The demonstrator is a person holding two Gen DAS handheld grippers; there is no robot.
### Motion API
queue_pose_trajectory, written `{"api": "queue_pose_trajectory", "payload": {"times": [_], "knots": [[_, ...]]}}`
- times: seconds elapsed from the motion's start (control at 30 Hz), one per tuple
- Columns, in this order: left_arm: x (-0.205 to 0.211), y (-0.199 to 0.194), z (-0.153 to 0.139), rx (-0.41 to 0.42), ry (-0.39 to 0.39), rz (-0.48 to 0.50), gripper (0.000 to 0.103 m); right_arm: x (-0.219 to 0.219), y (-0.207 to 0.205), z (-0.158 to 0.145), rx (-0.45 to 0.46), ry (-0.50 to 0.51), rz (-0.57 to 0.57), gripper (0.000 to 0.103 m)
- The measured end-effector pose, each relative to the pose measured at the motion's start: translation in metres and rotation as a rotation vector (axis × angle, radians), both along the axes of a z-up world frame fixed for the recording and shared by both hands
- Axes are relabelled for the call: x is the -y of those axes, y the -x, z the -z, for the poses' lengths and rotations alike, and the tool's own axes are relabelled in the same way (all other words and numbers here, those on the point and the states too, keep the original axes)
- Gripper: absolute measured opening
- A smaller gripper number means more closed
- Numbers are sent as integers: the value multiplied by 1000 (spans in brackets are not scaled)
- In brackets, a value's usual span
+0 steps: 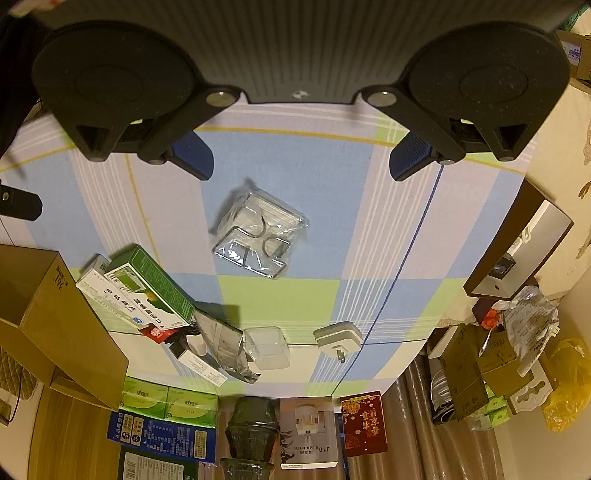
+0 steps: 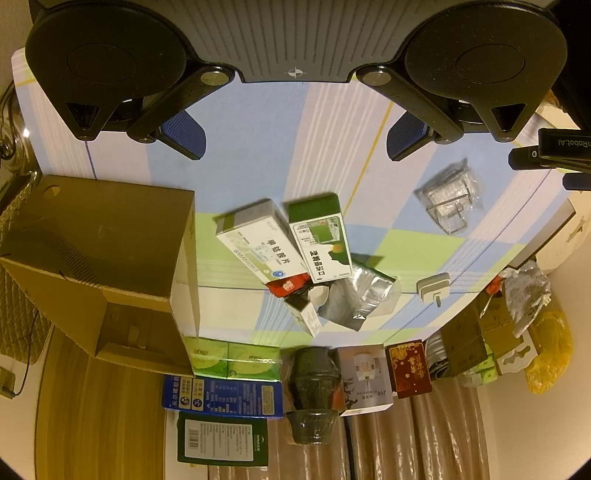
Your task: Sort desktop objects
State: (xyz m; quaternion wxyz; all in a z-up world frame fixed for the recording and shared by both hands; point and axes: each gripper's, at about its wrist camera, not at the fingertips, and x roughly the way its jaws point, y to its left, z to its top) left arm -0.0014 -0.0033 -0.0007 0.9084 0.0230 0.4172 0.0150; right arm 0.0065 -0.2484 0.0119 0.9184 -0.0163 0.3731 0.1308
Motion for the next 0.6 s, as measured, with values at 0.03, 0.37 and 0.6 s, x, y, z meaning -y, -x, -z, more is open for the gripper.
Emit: {"api": "queue_pose_trajectory", "payload": {"times": [0.03, 0.37, 0.6], "knots": [[0, 0, 1, 0, 0, 0, 100, 0, 0, 0, -1, 0, 0, 101], [1, 0, 9, -10, -4, 0, 100, 0, -1, 0, -9, -1, 0, 101], [1, 0, 8, -9, -12, 0, 100, 0, -2, -1, -6, -4, -1, 101]]}}
